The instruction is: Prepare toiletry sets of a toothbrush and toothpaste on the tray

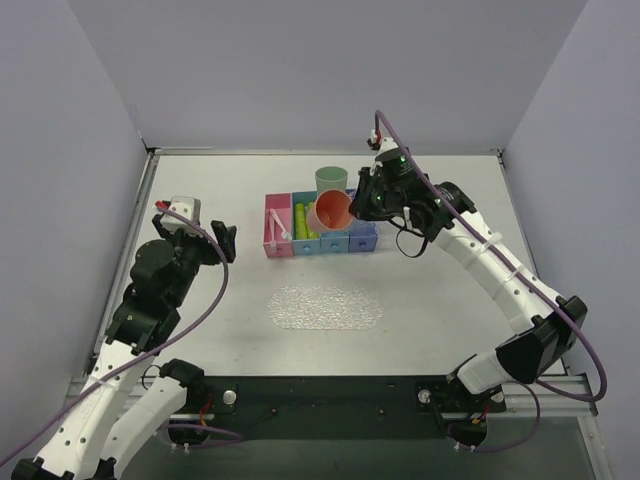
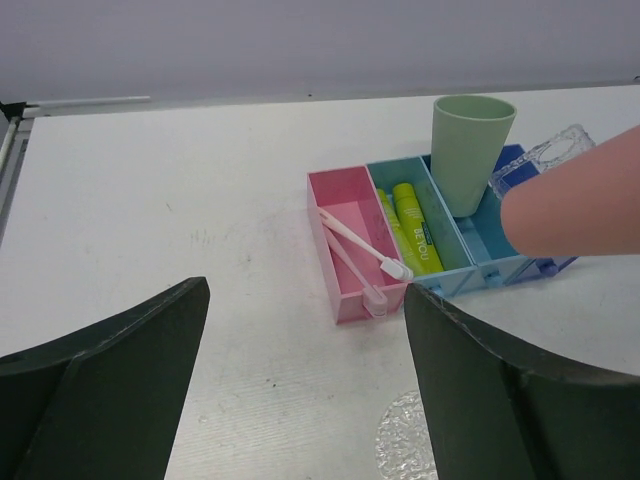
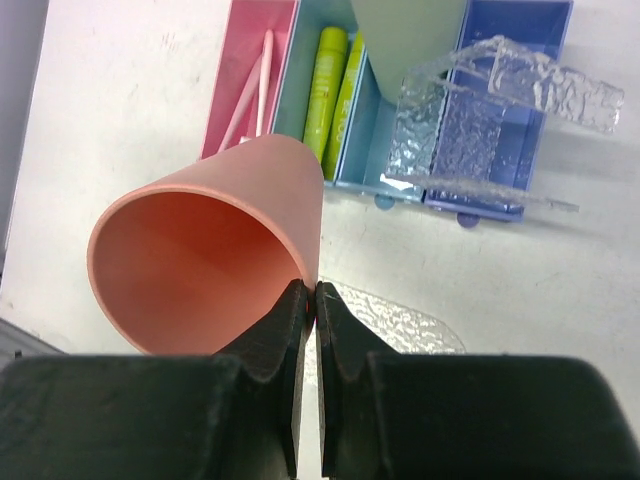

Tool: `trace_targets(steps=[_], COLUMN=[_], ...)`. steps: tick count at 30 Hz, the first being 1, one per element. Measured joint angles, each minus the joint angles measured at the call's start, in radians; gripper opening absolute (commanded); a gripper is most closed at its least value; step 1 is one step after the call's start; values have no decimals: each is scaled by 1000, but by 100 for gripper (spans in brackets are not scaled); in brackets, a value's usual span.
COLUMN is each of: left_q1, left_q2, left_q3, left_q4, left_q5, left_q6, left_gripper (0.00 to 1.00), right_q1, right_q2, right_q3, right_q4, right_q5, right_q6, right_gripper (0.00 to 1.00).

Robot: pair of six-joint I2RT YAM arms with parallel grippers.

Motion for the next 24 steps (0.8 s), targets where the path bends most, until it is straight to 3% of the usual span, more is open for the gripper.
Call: trace_targets(steps=[5,12,18,24], left_q1=[0,15,64,68], left_q2=[-38,23,68,57], left_q3=[-13,-12,-10,-10], left_q4=[32,40,29,13], left_q5=[-6,41,85,-17], left_q6=[18,-19,-47,-26], left_gripper=[91,95,95,95], right_q1=[1,71,178,251], right_q2=[-28,-5,108,269], right_q3=[0,26,117,192], right_q4=[-92,-217,-262,-291], right_q5=[-66,-130,-179,-200], right_q6=[-40,-71,-69,-48], right_gripper=[0,0,0,0])
